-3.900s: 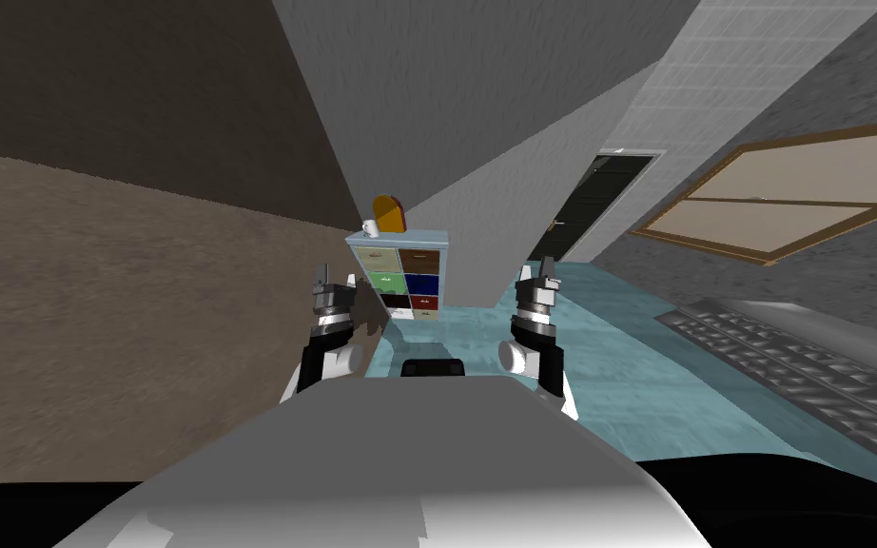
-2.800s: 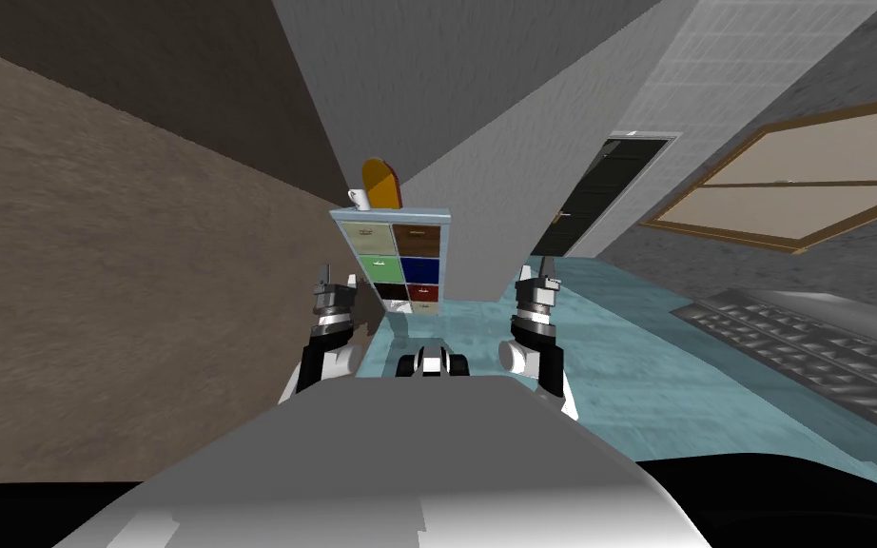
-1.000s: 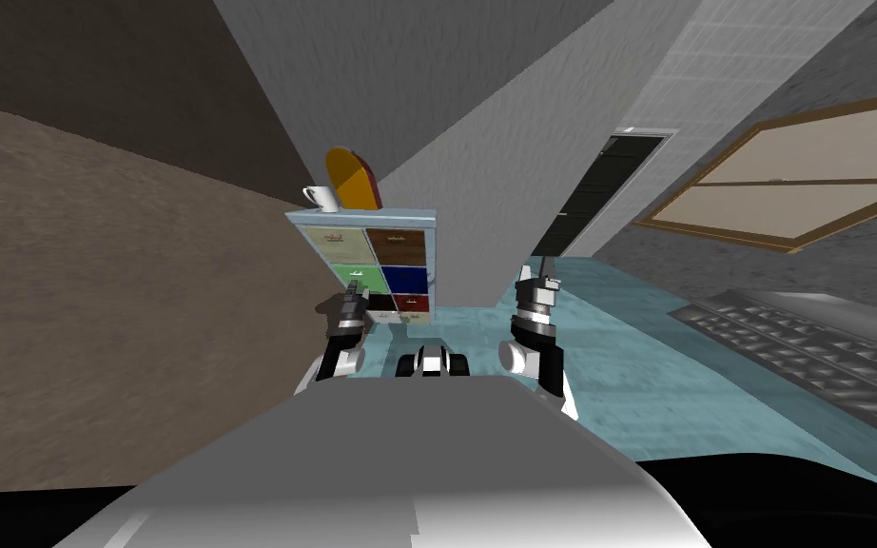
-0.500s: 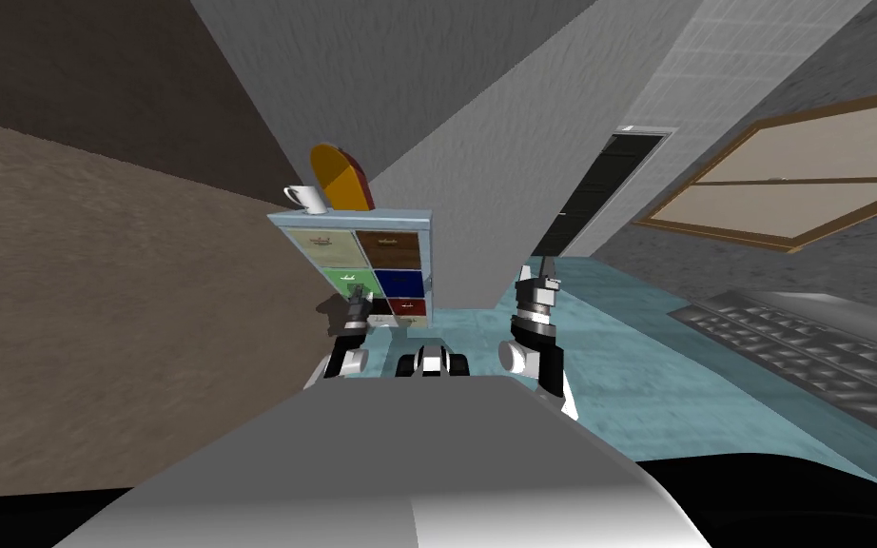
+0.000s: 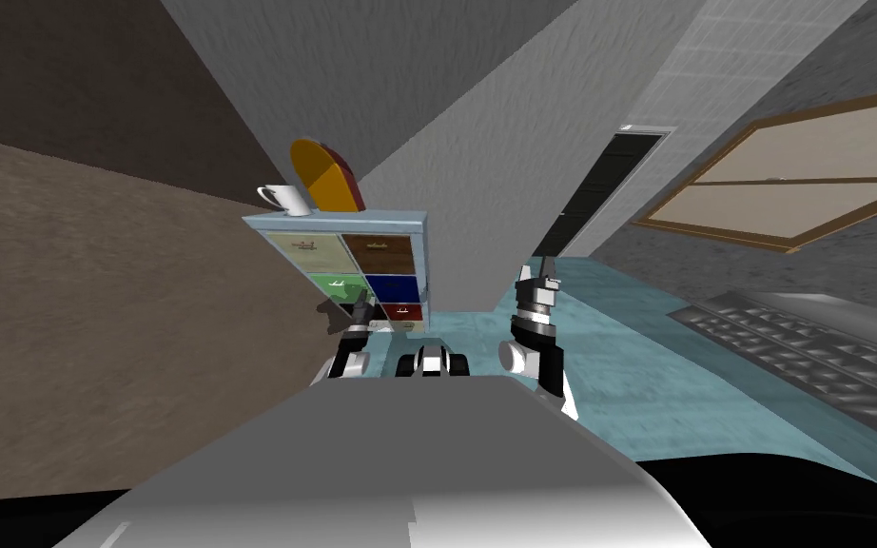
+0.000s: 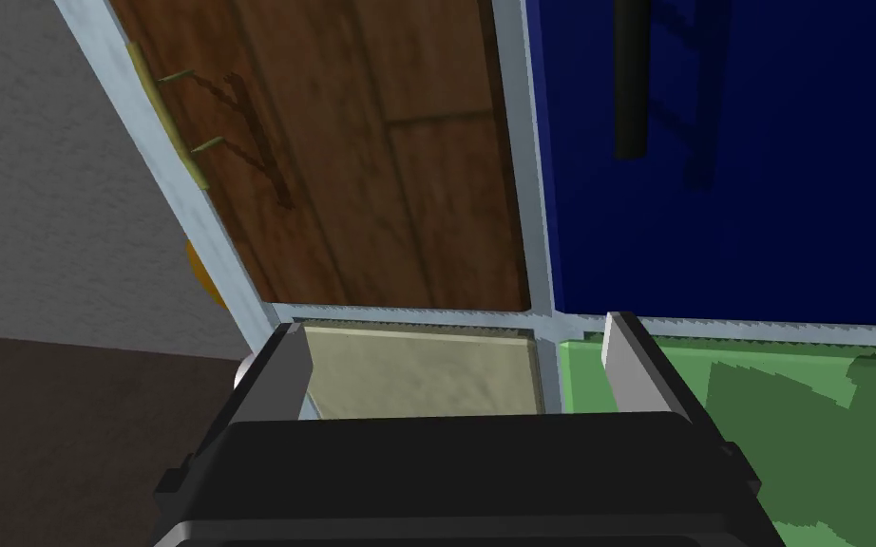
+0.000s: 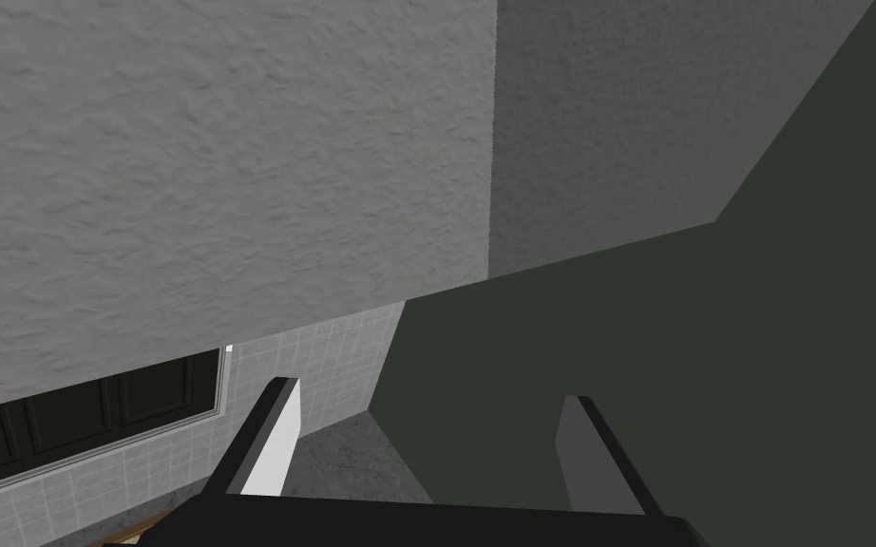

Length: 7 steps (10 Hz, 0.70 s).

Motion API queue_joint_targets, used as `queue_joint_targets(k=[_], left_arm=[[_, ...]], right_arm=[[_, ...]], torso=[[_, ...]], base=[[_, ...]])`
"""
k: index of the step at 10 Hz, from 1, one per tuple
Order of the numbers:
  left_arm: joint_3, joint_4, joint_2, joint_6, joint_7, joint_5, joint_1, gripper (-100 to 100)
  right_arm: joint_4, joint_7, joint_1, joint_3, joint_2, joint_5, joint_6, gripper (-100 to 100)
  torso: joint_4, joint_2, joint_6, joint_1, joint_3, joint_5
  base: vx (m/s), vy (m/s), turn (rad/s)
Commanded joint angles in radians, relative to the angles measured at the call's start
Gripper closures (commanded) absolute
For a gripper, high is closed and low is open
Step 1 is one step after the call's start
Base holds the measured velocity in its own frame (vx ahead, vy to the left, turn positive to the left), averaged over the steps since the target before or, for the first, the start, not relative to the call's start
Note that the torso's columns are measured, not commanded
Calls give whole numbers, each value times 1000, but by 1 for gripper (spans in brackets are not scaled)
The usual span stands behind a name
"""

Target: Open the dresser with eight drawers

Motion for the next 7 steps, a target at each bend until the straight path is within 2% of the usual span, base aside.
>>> queue_joint_targets(k=[1,4,7], left_arm=[[-2,60,-2,-18,-7,-5,-15,-100],[-4,106,-13,-31,-12,-9,-26,-100],[-6,170,-46,-50,-18,-14,-41,-100]], right_arm=[[0,0,0,0,0,0,0,0],[0,0,0,0,0,0,0,0],[0,0,0,0,0,0,0,0]], torso=[[0,0,0,-1,0,0],[0,0,0,0,0,0],[0,-2,0,-2,-1,0]], base=[[83,-41,-17],[66,-33,-13],[81,-43,-20]])
